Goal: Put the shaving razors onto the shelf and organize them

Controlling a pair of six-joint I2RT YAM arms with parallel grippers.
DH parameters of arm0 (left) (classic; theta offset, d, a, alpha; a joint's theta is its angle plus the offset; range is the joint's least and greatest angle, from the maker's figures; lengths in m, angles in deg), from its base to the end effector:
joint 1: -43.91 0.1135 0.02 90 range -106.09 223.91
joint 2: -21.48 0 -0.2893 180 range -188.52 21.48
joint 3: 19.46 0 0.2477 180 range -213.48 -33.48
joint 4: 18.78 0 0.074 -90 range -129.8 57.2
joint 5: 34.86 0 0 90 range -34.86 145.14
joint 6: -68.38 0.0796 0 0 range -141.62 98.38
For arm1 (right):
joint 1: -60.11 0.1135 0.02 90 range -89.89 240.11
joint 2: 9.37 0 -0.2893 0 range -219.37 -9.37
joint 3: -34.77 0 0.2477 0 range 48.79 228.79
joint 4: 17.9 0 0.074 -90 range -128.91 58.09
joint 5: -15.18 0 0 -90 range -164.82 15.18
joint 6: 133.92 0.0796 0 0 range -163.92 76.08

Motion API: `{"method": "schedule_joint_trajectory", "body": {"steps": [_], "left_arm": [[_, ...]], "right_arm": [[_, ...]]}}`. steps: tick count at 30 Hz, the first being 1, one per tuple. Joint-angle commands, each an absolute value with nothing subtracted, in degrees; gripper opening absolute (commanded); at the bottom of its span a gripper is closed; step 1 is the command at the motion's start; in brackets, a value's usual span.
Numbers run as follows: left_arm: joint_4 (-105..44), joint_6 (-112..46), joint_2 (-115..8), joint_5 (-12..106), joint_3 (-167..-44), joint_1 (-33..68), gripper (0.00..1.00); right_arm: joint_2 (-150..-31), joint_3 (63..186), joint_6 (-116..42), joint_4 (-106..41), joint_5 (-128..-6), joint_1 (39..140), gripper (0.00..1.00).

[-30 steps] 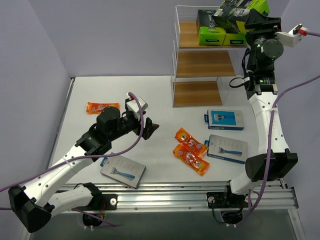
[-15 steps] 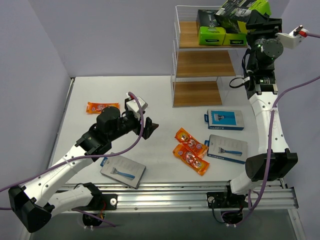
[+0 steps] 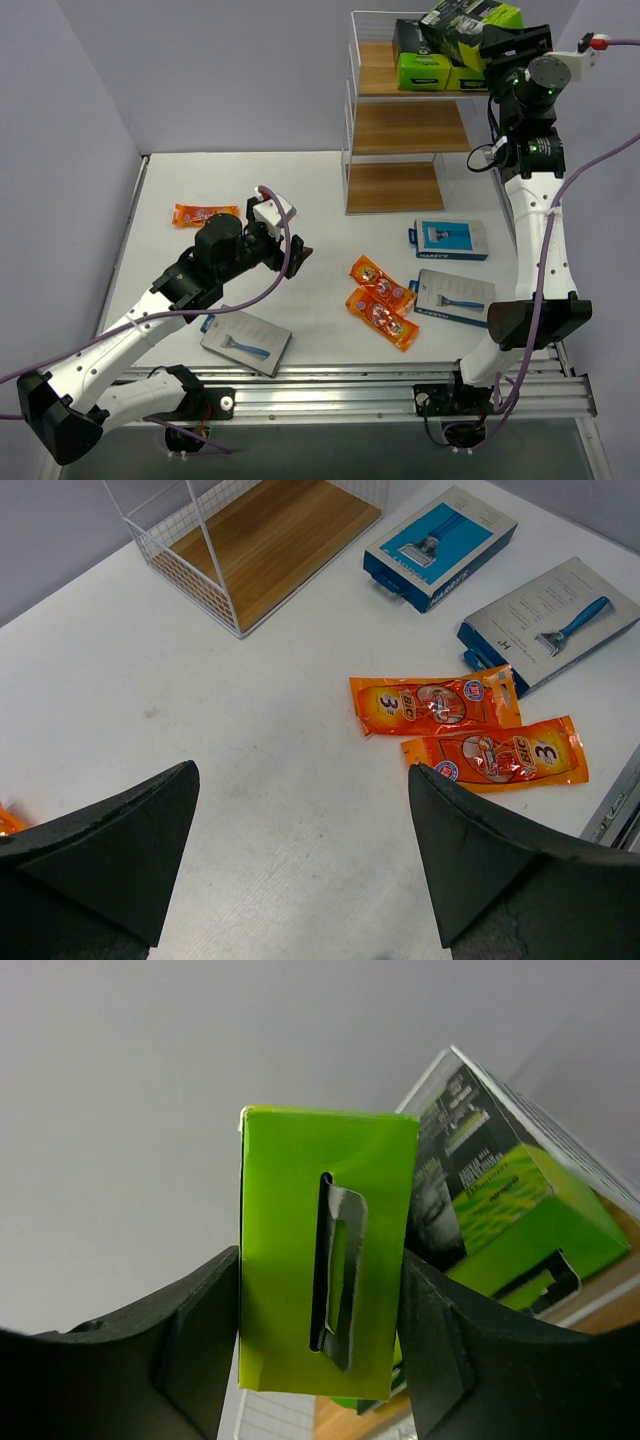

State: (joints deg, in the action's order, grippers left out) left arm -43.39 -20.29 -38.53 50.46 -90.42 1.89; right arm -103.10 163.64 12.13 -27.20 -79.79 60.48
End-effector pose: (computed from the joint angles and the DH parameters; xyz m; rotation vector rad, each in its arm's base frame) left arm 0.1944 -0.1839 0.3749 0.7367 1.6931 -0.5751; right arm 0.3794 -0.0044 0.6116 0.6109 0.9853 0.8280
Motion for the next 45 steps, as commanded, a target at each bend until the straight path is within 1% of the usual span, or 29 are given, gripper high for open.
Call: {"method": "schedule_joint_trajectory", "body": {"steps": [1,2,5,13,16,19,20,21,22,24,27,28,29,31,36,45], "left_arm": [[-43.2,-19.5,-38.1,51.0,-91.1,1.6,0.95],[-43.2,-19.5,-38.1,51.0,-91.1,1.5,0.95],[-43.3,-19.1,-38.0,51.9,-91.3,1.5,0.94],[-43.4,-18.9,-38.0,52.2,-91.2,1.6,0.94],[-43.6,-18.9,-38.0,52.0,-91.2,1.5,0.94],[-43.5,-19.0,-38.0,52.0,-91.3,1.6,0.94],[-43.5,-19.0,-38.0,51.9,-91.3,1.6,0.94],[-43.6,-18.9,-38.0,51.8,-91.3,1.6,0.94],[-43.6,-18.9,-38.0,51.7,-91.3,1.5,0.94],[-43.5,-19.0,-38.2,51.7,-91.3,1.5,0.94],[-43.4,-19.0,-38.2,51.4,-91.4,1.5,0.94],[-43.5,-19.1,-38.2,51.3,-91.4,1.5,0.94],[-43.6,-19.1,-38.2,51.2,-91.4,1.5,0.94],[-43.6,-19.1,-38.2,51.2,-91.5,1.6,0.94],[-43.8,-19.1,-38.3,51.2,-91.6,1.6,0.94],[-43.8,-19.4,-38.4,50.8,-91.7,1.5,0.94]], "right_arm": [[-104.9,165.0,10.7,-29.6,-75.3,60.5,0.55],[-104.9,164.8,10.7,-29.5,-72.7,60.5,0.57],[-105.3,164.4,11.0,-28.6,-70.3,60.4,0.62],[-105.9,165.7,12.1,-28.8,-67.9,60.5,0.61],[-105.7,165.7,13.5,-28.6,-67.6,60.5,0.55],[-105.7,165.6,15.6,-27.8,-67.5,60.4,0.37],[-105.6,165.6,16.2,-27.3,-67.6,60.5,0.26],[-105.5,165.4,16.8,-26.7,-67.6,60.4,0.21],[-105.3,165.1,17.2,-26.4,-67.8,60.4,0.13],[-104.8,164.7,18.8,-25.2,-68.5,60.5,0.07],[-103.7,163.5,21.0,-23.4,-70.7,60.4,0.04],[-103.4,163.2,21.6,-23.2,-71.3,60.4,0.01],[-103.1,162.6,22.3,-23.0,-73.0,60.4,0.00],[-101.9,161.6,24.5,-22.0,-74.6,60.5,0.00],[-98.4,156.2,28.3,-16.8,-84.0,60.6,0.00],[-97.1,155.7,28.4,-16.2,-95.5,65.4,0.00]]}}
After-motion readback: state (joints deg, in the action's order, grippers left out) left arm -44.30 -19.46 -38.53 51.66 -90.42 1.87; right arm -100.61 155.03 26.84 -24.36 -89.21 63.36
